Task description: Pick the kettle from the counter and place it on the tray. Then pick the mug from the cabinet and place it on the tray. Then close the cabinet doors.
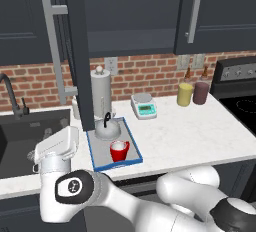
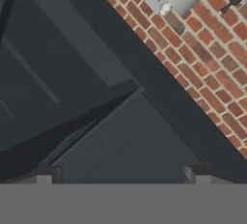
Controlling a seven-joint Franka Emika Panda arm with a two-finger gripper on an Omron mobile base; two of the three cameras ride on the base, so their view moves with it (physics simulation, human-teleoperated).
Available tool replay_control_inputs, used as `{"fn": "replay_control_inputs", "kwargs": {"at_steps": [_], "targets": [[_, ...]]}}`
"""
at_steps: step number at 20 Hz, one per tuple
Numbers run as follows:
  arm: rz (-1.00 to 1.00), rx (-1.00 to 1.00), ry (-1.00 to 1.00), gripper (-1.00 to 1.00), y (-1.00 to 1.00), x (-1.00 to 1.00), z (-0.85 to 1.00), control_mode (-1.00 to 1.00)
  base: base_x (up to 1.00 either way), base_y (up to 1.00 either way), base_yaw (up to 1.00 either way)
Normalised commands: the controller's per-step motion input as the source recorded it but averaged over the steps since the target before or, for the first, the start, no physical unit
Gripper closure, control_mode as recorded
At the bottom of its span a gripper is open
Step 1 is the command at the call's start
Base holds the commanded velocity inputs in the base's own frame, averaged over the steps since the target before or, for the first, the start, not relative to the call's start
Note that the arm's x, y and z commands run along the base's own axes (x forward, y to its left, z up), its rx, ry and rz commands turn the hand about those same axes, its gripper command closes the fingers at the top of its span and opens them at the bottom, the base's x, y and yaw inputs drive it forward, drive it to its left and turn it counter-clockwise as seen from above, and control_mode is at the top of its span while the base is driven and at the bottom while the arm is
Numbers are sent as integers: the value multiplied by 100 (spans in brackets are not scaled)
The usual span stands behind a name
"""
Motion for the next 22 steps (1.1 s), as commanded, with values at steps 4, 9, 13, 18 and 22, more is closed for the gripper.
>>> {"fn": "replay_control_inputs", "kwargs": {"at_steps": [4,9,13,18,22], "targets": [[0,0,11,-100,35,1,0,-100,0,0,0],[0,0,9,-100,30,0,1,-100,0,0,0],[-8,0,2,-100,9,0,10,-100,0,0,0],[-19,0,2,-100,0,-2,23,-100,0,0,0],[-24,0,4,-100,-4,0,28,-100,0,0,0]]}}
